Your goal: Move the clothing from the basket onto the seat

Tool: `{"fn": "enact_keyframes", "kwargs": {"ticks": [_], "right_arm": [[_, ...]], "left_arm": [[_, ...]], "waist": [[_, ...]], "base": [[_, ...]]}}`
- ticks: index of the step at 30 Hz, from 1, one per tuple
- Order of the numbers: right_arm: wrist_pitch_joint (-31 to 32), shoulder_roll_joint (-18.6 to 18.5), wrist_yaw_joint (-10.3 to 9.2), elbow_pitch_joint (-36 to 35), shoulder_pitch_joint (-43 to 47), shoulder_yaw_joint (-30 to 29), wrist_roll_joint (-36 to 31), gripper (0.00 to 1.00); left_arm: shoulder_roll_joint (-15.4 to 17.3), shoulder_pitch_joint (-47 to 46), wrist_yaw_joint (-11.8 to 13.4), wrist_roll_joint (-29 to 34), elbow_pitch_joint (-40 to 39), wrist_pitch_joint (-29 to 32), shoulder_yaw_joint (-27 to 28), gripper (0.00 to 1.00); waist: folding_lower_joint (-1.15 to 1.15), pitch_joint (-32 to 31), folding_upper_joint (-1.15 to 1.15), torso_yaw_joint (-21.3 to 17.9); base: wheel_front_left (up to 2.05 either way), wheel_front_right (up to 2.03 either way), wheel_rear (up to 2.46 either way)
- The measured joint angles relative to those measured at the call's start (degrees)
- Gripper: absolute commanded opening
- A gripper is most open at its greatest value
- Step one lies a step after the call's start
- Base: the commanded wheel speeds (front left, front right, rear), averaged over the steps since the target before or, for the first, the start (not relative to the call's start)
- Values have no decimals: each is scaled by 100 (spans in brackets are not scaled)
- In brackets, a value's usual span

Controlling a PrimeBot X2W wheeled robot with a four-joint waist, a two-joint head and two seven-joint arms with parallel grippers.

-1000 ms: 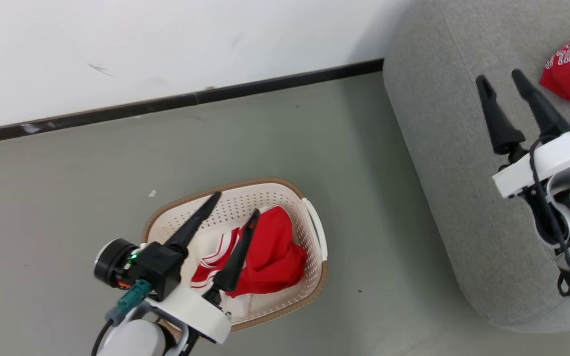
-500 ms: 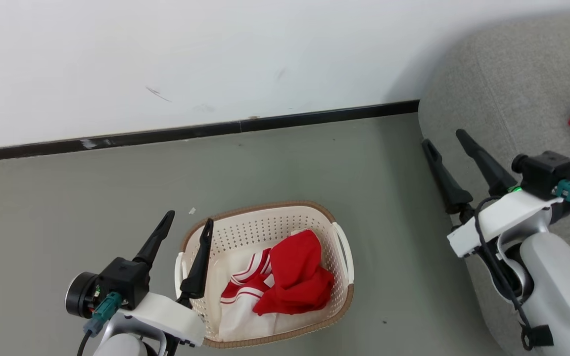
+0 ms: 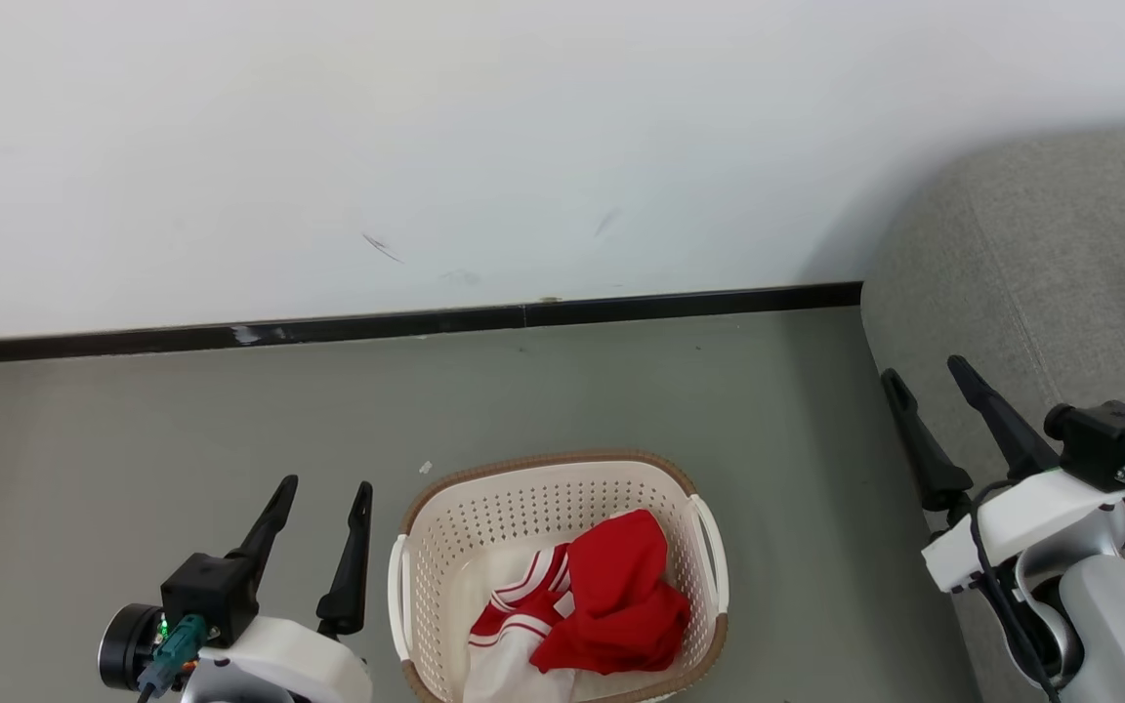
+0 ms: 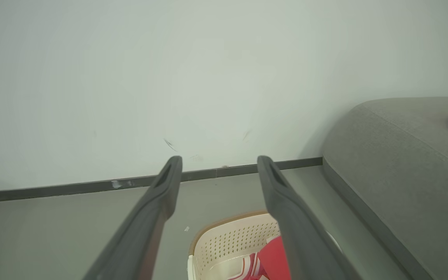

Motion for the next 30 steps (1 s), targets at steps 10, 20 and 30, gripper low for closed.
{"fn": "enact_keyframes", "kwargs": {"ticks": [10, 20, 30], "right_arm": [[0, 98, 0, -119, 433, -286, -164, 100], [0, 209, 0, -142, 770, -341, -304, 100], [0, 338, 0, -174, 914, -265, -378, 100]], "left_arm": [[-5, 115, -27, -129, 221, -8, 55, 100], [-4, 276, -34, -140, 401, -49, 157, 100], [-4, 368, -57, -182, 531, -49, 293, 100]], "waist": [[0, -377, 0, 132], [0, -647, 0, 206], [0, -817, 0, 236]], "base": [[0, 0, 0], [0, 0, 0], [0, 0, 0]]}}
